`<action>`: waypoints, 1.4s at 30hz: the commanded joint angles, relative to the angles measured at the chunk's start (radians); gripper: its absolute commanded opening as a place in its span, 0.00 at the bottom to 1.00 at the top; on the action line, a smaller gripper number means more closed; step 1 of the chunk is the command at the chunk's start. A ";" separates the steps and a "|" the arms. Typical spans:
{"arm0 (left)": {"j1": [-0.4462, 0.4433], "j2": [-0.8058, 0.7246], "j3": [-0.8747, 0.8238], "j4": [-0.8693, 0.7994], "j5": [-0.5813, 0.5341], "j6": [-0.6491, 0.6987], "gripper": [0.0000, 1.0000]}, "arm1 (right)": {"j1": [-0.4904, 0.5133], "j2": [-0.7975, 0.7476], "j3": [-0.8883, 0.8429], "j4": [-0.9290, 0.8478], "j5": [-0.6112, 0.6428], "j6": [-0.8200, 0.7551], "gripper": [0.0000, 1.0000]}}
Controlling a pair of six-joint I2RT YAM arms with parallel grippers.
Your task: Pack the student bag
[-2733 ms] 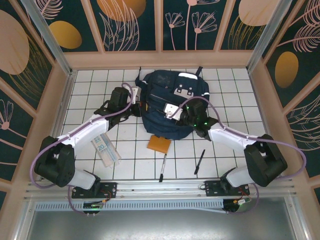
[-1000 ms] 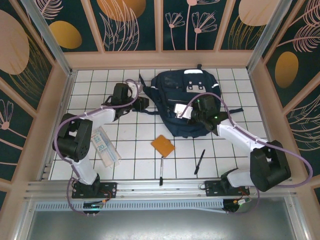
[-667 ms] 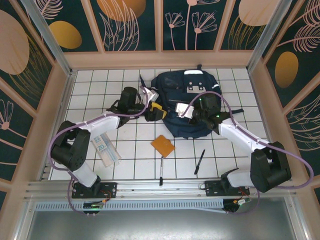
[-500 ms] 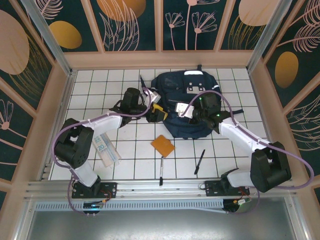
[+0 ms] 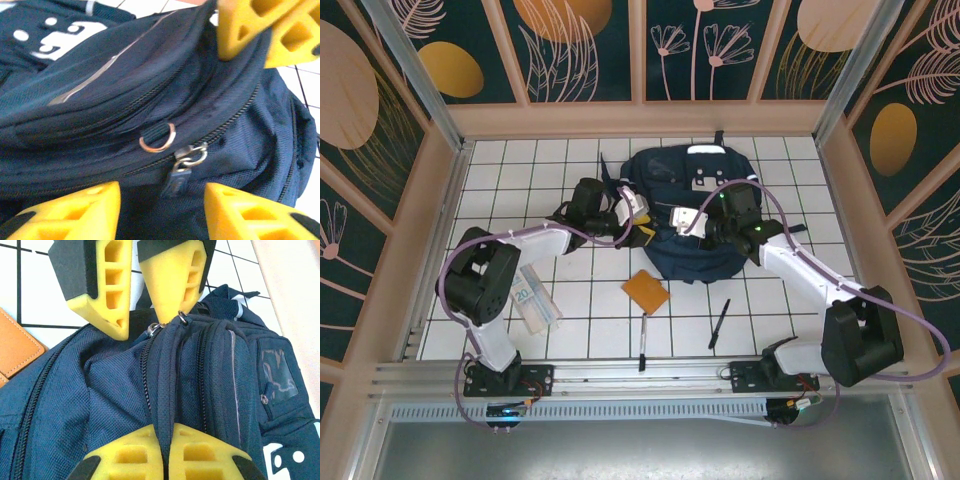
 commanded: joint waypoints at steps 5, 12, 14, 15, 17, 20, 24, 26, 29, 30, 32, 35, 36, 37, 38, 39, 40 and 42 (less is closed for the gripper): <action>-0.008 0.046 0.026 0.104 0.099 0.107 0.22 | 0.005 -0.051 0.006 0.061 -0.076 -0.019 0.00; -0.008 0.059 0.022 0.217 0.143 -0.042 0.42 | 0.011 -0.061 0.001 0.054 -0.073 -0.019 0.00; -0.008 0.065 0.026 0.209 0.201 -0.034 0.42 | 0.011 -0.063 -0.002 0.055 -0.072 -0.022 0.00; -0.008 0.065 0.026 0.212 0.205 -0.034 0.38 | 0.011 -0.064 -0.005 0.056 -0.070 -0.023 0.00; -0.008 0.065 0.023 0.220 0.197 -0.035 0.25 | 0.012 -0.063 -0.002 0.054 -0.070 -0.024 0.00; -0.008 0.056 0.015 0.222 0.188 -0.006 0.00 | 0.012 -0.063 0.000 0.052 -0.066 -0.024 0.00; -0.006 0.040 0.046 0.095 0.095 0.076 0.00 | 0.010 -0.061 -0.006 0.034 -0.010 -0.054 0.00; 0.005 0.047 0.084 0.011 -0.012 0.064 0.00 | 0.006 -0.060 -0.008 0.019 0.023 -0.078 0.00; 0.059 0.044 0.074 0.014 -0.093 0.005 0.00 | -0.006 -0.070 -0.021 0.015 0.050 -0.104 0.00; 0.082 0.040 0.057 0.047 -0.113 -0.032 0.00 | -0.009 -0.075 -0.026 0.018 0.060 -0.110 0.00; 0.129 0.037 0.039 0.085 -0.184 -0.084 0.00 | -0.015 -0.084 -0.042 0.030 0.087 -0.125 0.00; 0.152 0.052 0.048 0.060 -0.330 -0.067 0.00 | -0.020 -0.102 -0.068 0.067 0.112 -0.130 0.00; 0.156 0.063 0.058 0.058 -0.336 -0.081 0.00 | -0.019 -0.104 -0.073 0.075 0.119 -0.134 0.00; 0.159 0.076 0.072 0.044 -0.319 -0.072 0.00 | -0.020 -0.107 -0.080 0.084 0.127 -0.134 0.00; 0.159 0.086 0.085 0.031 -0.294 -0.065 0.00 | -0.019 -0.109 -0.087 0.092 0.132 -0.133 0.00; 0.159 0.092 0.092 0.026 -0.272 -0.069 0.00 | -0.019 -0.111 -0.097 0.109 0.135 -0.122 0.00; 0.157 0.092 0.093 0.027 -0.255 -0.074 0.00 | -0.021 -0.113 -0.101 0.128 0.133 -0.096 0.00; 0.151 0.072 0.080 0.039 -0.243 -0.086 0.00 | -0.025 -0.113 -0.103 0.164 0.107 -0.020 0.11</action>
